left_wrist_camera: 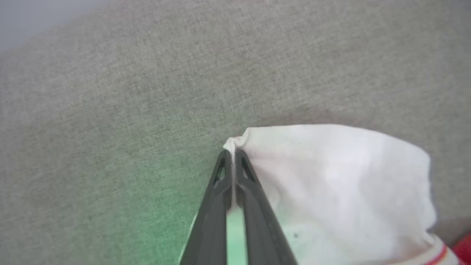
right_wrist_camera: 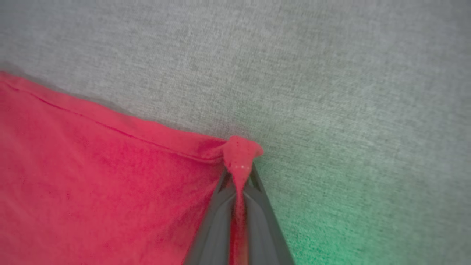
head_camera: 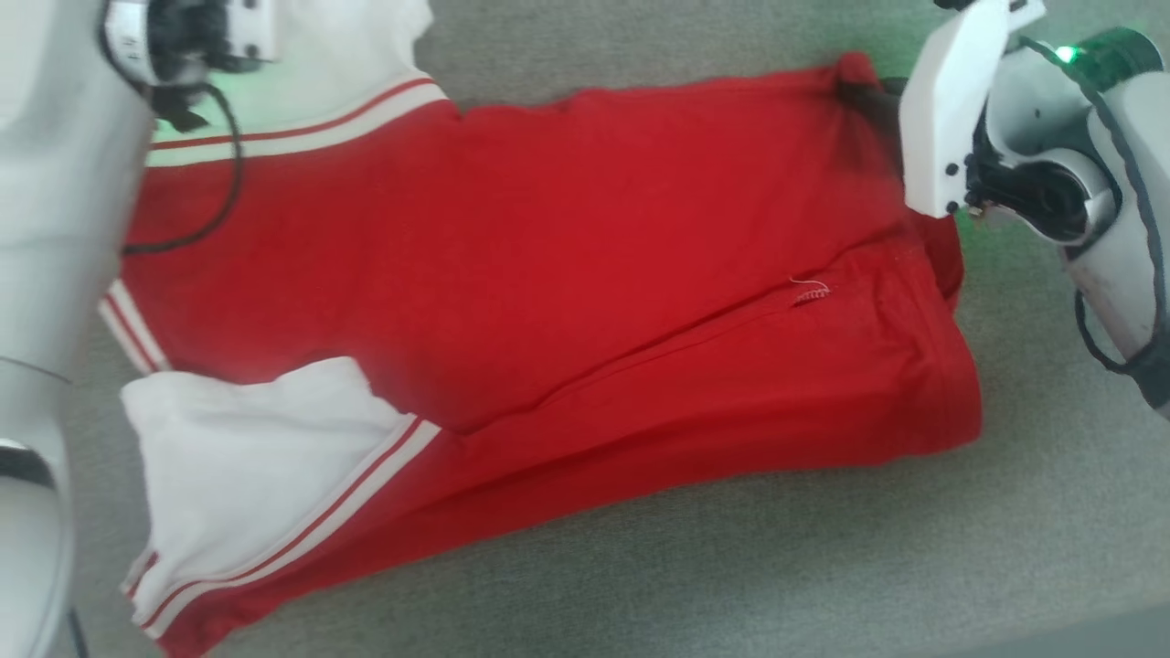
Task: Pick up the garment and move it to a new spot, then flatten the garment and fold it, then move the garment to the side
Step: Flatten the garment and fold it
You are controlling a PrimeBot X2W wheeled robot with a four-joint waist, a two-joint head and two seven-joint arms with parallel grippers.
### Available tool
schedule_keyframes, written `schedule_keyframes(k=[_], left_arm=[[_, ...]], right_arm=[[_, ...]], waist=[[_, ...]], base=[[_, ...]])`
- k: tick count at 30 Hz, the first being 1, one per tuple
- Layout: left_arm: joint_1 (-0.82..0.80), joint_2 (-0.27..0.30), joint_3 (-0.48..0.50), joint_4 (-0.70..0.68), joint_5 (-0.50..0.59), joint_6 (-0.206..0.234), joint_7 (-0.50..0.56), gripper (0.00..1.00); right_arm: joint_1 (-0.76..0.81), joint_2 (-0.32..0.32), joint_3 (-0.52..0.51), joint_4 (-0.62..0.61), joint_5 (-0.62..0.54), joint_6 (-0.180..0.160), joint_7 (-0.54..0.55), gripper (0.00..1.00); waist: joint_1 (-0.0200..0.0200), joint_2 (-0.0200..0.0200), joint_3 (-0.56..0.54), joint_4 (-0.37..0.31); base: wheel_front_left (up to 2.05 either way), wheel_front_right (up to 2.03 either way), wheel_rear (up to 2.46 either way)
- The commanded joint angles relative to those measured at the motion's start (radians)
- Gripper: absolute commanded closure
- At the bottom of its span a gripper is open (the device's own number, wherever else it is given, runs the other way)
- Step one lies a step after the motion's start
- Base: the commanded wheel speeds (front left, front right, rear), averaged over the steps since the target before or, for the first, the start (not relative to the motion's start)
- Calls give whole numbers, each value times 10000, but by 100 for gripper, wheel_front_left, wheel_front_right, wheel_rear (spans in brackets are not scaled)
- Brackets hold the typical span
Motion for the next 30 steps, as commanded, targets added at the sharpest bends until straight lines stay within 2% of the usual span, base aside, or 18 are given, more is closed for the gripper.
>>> schedule_keyframes(k=[1, 8, 15, 22, 29, 30], left_arm=[[170, -144, -139, 149, -159, -91, 264, 100], [-111, -206, -234, -236, -168, -233, 467, 100], [360, 23, -289, -1169, -217, -311, 495, 100], [1233, 432, -453, -2833, -300, 26, 893, 100], [2600, 1362, -578, -5493, -367, 776, 1545, 100], [2600, 1362, -578, -5493, -367, 776, 1545, 100]], right_arm=[[604, 16, 352, 192, 64, -5, 63, 100], [763, -780, 101, -305, 236, -4, -349, 100], [1209, -1344, -350, -875, 227, -4, -675, 100], [2048, -1968, -1048, -1713, 119, -4, -793, 100], [3272, -2396, -2152, -2795, -115, -4, -567, 100], [3272, -2396, -2152, -2795, -115, -4, -567, 100]], waist=[[0, 0, -251, 214], [0, 0, -948, 784], [0, 0, -1690, 1322], [0, 0, -2332, 1885], [0, 0, -2773, 2216], [0, 0, -2773, 2216]], base=[[0, 0, 0], [0, 0, 0], [0, 0, 0], [0, 0, 0], [0, 0, 0], [0, 0, 0]])
